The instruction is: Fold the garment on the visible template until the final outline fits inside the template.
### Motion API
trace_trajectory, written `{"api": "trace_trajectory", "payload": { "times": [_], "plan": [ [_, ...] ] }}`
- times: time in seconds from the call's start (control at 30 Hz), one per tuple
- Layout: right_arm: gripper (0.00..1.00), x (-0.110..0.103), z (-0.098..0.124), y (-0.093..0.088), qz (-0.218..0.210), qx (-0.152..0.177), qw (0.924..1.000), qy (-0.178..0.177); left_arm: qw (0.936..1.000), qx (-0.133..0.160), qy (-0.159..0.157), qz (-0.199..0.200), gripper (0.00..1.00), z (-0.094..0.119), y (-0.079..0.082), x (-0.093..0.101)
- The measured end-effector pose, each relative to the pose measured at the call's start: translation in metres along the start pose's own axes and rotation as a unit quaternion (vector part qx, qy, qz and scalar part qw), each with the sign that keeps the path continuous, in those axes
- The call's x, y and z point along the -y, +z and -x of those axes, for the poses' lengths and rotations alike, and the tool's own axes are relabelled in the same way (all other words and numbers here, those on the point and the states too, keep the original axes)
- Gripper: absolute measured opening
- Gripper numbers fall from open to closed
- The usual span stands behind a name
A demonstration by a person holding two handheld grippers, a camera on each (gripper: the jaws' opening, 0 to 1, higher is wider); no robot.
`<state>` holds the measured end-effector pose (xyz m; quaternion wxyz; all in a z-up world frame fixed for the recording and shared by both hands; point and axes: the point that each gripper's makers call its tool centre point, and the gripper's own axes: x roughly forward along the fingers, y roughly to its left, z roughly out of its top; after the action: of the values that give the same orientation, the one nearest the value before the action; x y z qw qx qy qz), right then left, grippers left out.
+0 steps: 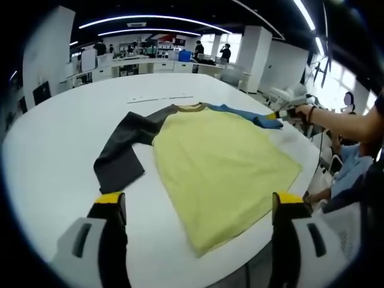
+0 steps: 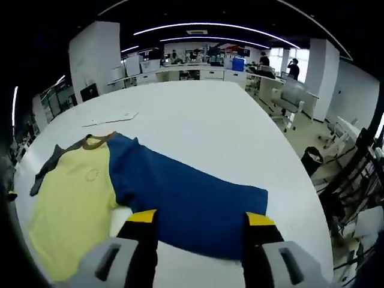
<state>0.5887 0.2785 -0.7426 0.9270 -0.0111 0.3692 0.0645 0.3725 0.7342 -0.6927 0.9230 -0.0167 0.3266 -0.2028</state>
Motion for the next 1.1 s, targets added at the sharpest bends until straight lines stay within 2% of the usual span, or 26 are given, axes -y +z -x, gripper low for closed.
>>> {"api": "trace_trajectory", "payload": {
  "times": [0.23, 0.43, 0.6, 0.8, 0.93, 1.1],
  "plan": [
    [0.5, 0.023, 0.005, -0.011, -0.013, -0.009, 0.9997, -0.019, 1.0, 0.004, 0.005, 0.001, 0.98, 0.001, 0.001, 0.0],
    [0.44, 0.031, 0.014, -0.025, -0.027, -0.019, 0.9988, -0.035, 0.9999, 0.006, 0.008, 0.004, 0.98, 0.003, 0.0, -0.003],
    [0.3, 0.032, 0.019, -0.033, -0.045, -0.026, 0.9979, -0.038, 0.9999, 0.01, 0.012, 0.006, 0.98, 0.004, 0.002, -0.004],
    [0.27, 0.032, 0.018, -0.035, -0.07, -0.029, 0.9965, -0.036, 0.9998, 0.01, 0.014, 0.008, 0.98, 0.005, 0.001, -0.005],
    [0.21, 0.029, 0.015, -0.038, -0.093, -0.041, 0.9943, -0.032, 0.9998, 0.009, 0.016, 0.007, 0.98, 0.006, 0.002, -0.006],
    [0.13, 0.028, 0.015, -0.035, -0.106, -0.039, 0.9931, -0.032, 0.9996, 0.012, 0.024, 0.009, 0.98, 0.01, 0.002, -0.012]
  ]
}}
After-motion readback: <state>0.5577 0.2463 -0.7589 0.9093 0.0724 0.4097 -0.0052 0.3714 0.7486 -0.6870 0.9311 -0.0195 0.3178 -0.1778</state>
